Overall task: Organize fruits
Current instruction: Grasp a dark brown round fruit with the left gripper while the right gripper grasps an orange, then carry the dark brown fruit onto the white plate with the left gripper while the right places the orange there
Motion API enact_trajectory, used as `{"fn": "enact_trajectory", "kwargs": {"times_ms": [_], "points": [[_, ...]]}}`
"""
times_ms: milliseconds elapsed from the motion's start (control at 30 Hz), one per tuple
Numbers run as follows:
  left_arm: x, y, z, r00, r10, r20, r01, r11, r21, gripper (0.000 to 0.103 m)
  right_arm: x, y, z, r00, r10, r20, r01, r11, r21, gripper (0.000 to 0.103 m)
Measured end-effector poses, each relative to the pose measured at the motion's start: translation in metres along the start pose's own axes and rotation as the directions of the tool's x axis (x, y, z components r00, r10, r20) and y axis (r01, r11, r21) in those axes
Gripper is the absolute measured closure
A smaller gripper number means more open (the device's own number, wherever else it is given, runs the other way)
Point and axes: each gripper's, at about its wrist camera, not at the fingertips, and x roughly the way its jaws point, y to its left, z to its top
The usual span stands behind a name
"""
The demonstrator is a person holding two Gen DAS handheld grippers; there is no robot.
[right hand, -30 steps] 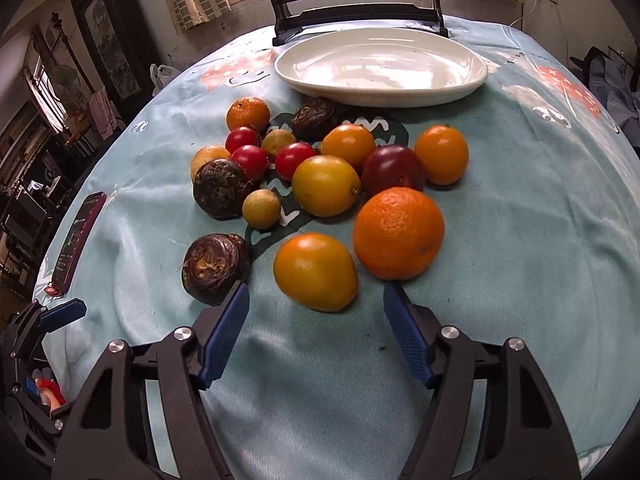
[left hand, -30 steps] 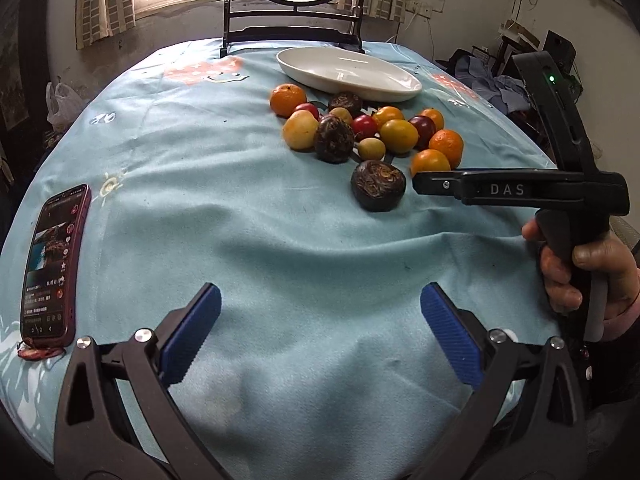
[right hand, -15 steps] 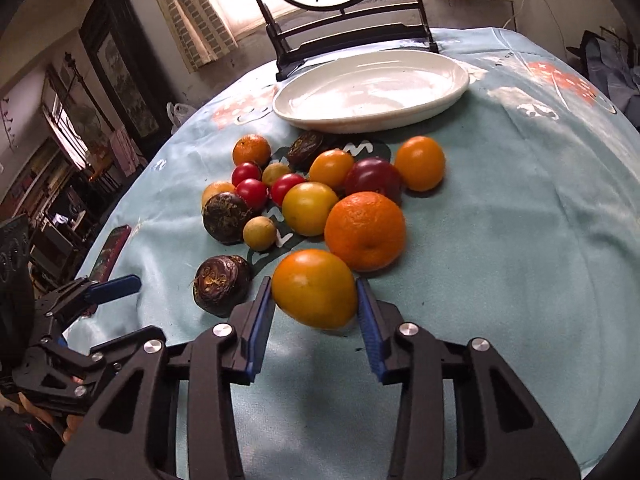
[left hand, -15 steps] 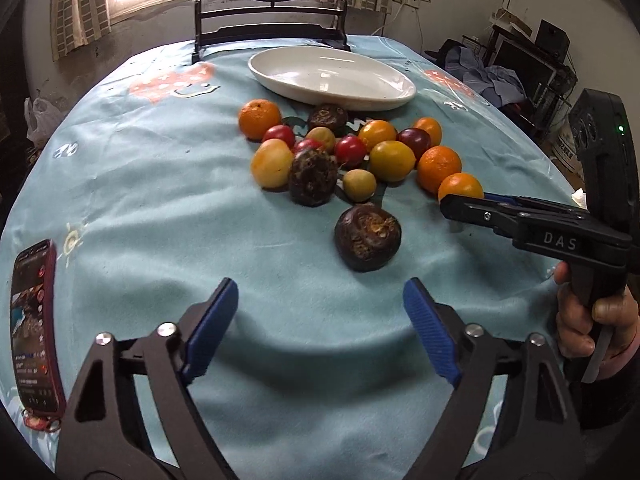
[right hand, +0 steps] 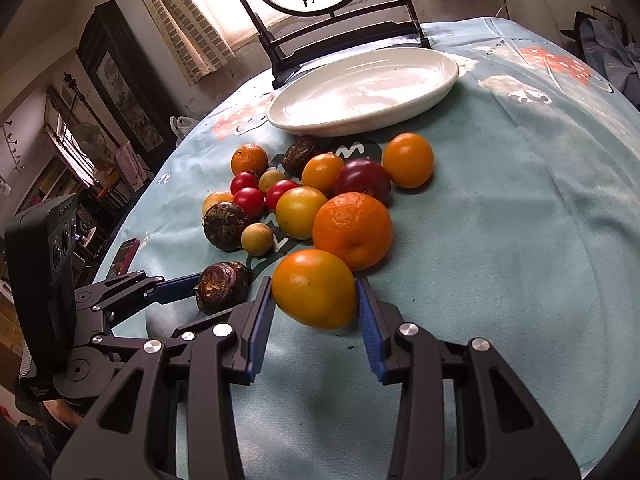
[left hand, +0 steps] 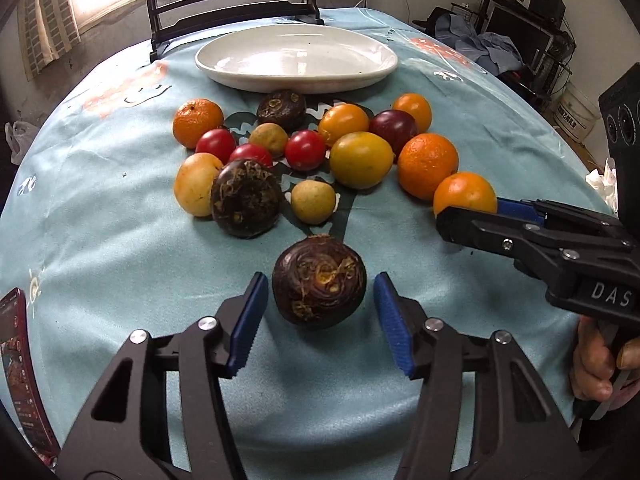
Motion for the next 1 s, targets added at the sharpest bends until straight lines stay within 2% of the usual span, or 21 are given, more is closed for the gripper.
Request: {"fn": "enact_trajectory", "kwargs": {"times_ms": [67,300,633,767,833,900,1000], "points": [[-0.002,0.000,-0.002,1.000,0.014,0.007,-0.014,1.000,0.006,0.057,0.001,0.001,0.000,1.000,-0.001,-0.004,0.001,1.000,-0.001,0.062],[-0.008,0.003,-0.006,1.000,-0.011,0.021,0.011,1.000,-0.006,0.058,0.003,0.002,0.000,1.000,-0.020,-0.014,0.020,1.000,-0.003,0.062],[-0.037,0.010,0.009,0.991,-0.062,0.122,0.064,0.998,-0.011,0.058,0.007,0.010,0.001,0.997,-0.071,-0.036,0.070,0.997,-0.034,0.062],[-0.044,0.017,0.035,0.985,-0.055,0.164,0.057,0.998,-0.005,0.058,0.004,0.012,0.016,0.998,-0.043,-0.039,0.041,0.998,-0.042,0.062],[-0.047,0.023,0.058,0.978,-0.062,0.200,0.066,0.998,-0.013,0.058,-0.002,0.008,0.037,1.000,0.008,-0.025,-0.009,1.000,-0.011,0.062],[-0.045,0.030,0.083,0.972,-0.048,0.228,0.057,0.998,-0.032,0.058,-0.008,0.007,0.062,1.000,0.025,0.014,-0.025,1.000,-0.012,0.062],[-0.029,0.040,0.123,0.971,-0.018,0.239,0.030,0.998,-0.048,0.058,-0.014,0.005,0.102,0.994,0.086,0.071,-0.087,0.996,0.003,0.062]]}}
